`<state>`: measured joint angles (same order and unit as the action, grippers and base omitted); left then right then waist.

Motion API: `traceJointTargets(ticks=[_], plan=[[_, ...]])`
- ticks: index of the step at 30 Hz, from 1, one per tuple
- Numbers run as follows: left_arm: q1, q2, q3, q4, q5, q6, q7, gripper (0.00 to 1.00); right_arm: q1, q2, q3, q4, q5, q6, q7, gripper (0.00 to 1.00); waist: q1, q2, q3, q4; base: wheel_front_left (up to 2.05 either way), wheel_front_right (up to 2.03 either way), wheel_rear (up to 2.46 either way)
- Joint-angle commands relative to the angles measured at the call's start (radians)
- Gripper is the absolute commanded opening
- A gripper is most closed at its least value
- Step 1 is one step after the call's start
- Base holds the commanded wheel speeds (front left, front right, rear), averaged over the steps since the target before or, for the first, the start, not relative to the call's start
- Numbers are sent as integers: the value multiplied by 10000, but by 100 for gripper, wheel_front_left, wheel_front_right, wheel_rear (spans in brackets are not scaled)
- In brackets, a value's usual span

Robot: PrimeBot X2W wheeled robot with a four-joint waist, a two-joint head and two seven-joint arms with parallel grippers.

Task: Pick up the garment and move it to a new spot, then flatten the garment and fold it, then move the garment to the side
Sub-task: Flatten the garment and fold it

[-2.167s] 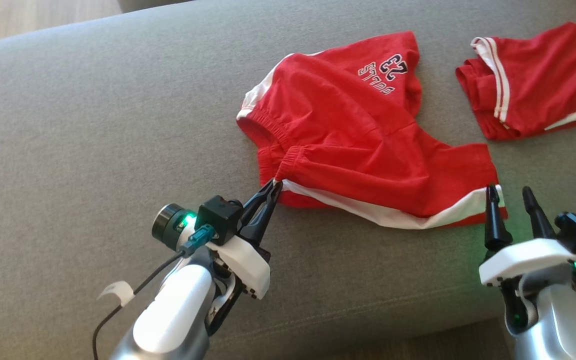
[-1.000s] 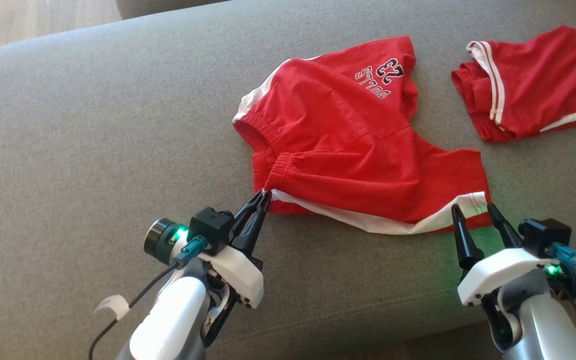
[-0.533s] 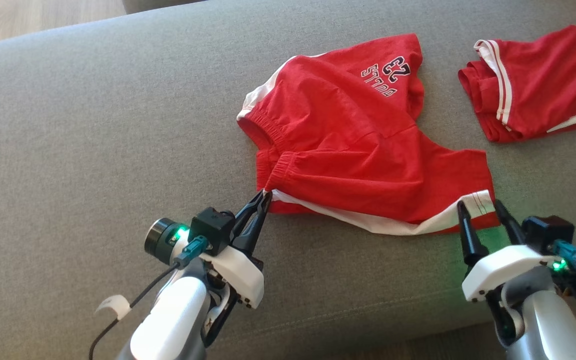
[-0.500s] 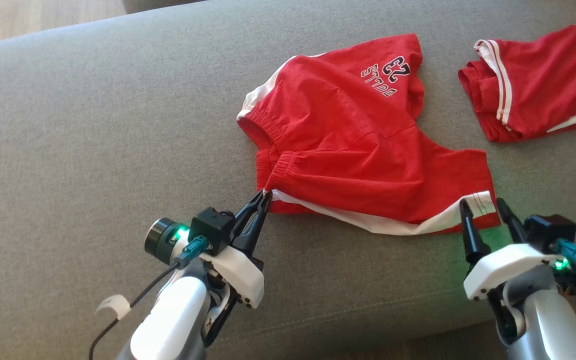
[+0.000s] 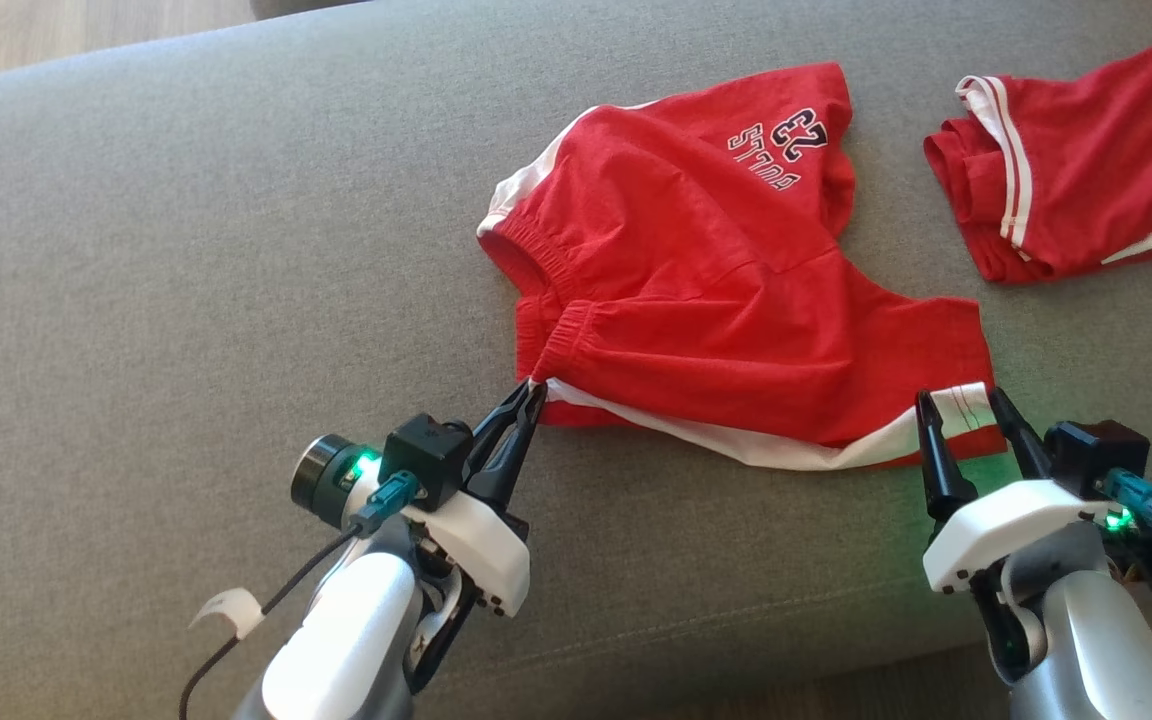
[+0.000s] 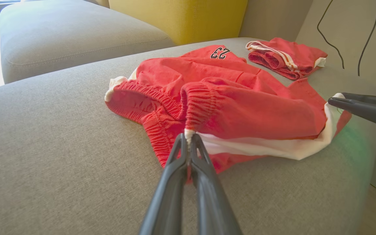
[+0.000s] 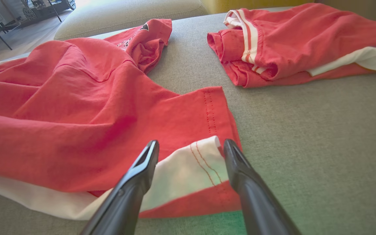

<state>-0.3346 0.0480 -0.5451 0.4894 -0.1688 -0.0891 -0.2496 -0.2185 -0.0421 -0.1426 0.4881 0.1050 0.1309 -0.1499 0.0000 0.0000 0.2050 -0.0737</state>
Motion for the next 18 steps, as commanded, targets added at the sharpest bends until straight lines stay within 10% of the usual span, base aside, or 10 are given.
traceJointTargets(ticks=[1, 3, 4, 5, 18], plan=[[-434, 23, 251, -248, 20, -6, -122, 0, -274, -81, 273, -239, -15, -2, -114, 100, 0, 0, 10, 11, 0, 0, 0], [-450, 23, 246, -238, 30, -8, -122, 0, -297, -81, 295, -220, 17, -2, -108, 100, 0, 0, 36, 33, 0, 0, 0], [-460, 23, 249, -235, 36, -8, -122, 0, -309, -81, 309, -214, 32, -2, -96, 84, 0, 0, 53, 42, 0, 0, 0], [-478, 23, 267, -224, 52, -6, -122, 0, -327, -81, 337, -202, 41, -2, -74, 0, 0, 0, 75, 60, 0, 0, 0], [-345, 22, 635, -510, -124, 27, -122, 0, -292, -81, 207, -779, -142, -2, -455, 0, 0, 0, -263, 27, 0, 0, 0]])
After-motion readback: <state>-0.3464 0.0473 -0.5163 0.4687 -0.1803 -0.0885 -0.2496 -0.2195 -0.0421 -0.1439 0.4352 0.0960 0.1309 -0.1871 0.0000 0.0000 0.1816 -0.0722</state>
